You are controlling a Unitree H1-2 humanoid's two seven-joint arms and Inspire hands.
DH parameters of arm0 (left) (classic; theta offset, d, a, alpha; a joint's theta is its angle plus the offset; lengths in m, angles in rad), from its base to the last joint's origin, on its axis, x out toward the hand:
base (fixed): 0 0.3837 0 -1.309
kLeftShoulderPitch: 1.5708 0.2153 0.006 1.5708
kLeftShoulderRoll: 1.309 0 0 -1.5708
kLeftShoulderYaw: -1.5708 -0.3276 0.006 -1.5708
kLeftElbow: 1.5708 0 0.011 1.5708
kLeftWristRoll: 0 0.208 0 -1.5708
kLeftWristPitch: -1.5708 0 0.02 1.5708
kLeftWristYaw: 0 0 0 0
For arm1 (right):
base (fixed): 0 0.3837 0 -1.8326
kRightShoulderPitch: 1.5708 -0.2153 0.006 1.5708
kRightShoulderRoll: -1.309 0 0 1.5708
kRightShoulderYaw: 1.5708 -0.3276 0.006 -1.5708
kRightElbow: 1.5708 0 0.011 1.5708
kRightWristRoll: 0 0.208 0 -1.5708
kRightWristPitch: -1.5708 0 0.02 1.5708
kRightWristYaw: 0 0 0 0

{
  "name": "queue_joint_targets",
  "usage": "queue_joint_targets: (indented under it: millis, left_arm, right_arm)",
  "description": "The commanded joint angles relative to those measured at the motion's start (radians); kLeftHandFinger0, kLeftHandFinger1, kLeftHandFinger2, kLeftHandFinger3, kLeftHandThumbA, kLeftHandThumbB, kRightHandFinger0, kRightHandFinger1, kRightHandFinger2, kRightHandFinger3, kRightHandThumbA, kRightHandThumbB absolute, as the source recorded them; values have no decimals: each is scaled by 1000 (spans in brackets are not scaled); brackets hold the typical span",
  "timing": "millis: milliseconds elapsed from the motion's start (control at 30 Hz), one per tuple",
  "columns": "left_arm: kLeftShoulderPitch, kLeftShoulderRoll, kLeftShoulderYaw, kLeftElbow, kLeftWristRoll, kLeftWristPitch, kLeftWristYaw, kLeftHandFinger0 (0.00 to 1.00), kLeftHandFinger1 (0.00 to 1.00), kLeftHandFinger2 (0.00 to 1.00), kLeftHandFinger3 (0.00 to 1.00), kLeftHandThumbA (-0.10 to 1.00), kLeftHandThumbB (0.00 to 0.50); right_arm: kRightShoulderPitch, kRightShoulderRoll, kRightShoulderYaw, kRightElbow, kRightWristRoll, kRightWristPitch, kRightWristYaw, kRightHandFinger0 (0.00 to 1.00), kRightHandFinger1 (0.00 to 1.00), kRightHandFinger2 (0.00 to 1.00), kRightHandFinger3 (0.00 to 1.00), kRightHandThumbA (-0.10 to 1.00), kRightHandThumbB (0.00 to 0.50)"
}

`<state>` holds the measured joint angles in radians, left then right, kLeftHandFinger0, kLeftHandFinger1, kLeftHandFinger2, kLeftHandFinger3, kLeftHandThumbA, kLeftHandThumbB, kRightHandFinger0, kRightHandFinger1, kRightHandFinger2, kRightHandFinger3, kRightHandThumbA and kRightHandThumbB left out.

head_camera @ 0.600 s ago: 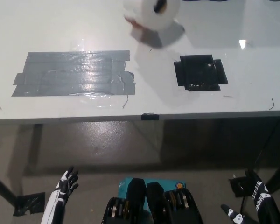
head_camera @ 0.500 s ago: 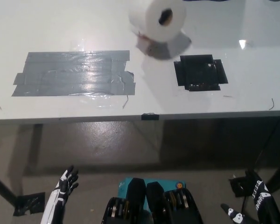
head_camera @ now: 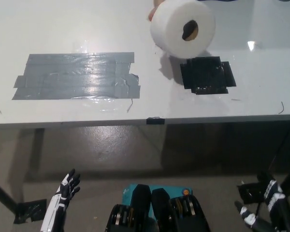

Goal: A person hands over a roll of toilet paper to the robot , and the robot inserts its right thumb into the hole in the centre to grab the roll, and then places it on the balck area on the desk.

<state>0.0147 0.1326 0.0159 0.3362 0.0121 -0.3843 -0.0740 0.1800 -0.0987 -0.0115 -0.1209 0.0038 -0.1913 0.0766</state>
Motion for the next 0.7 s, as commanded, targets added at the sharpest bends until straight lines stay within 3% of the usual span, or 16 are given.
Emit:
queue_joint_targets:
  millis: [0,133,267,300,400,500,667]
  left_arm:
    - [-18,12,2,-2,-5,-35,-4,1000,1000,1000,1000,1000,451]
    - [-19,17,3,-14,-4,-25,-6,1000,1000,1000,1000,1000,471]
    - [-28,19,3,-19,1,-21,-2,1000,1000,1000,1000,1000,450]
    - [-32,19,4,-21,2,-16,-1,1000,1000,1000,1000,1000,455]
    - [-42,20,3,-21,1,-9,-2,1000,1000,1000,1000,1000,470]
    - [-51,20,8,-23,-9,1,-4,1000,1000,1000,1000,1000,479]
    - [-60,28,4,-23,3,4,-5,1000,1000,1000,1000,1000,488]
  right_arm:
    - [-32,-27,-22,-153,-97,1,-28,1000,1000,1000,1000,625,139]
    - [-122,-72,-44,-252,-124,60,-9,1000,1000,1000,1000,542,195]
    - [-234,-158,-56,-340,-182,180,34,1000,1000,1000,1000,636,253]
    - [-277,-181,-59,-362,-181,238,47,1000,1000,1000,1000,603,284]
    - [-363,-234,-54,-378,-164,321,77,1000,1000,1000,1000,609,293]
    - [-492,-299,-14,-359,-209,410,134,1000,1000,1000,1000,717,317]
    - [-631,-359,61,-263,-254,471,191,1000,1000,1000,1000,729,307]
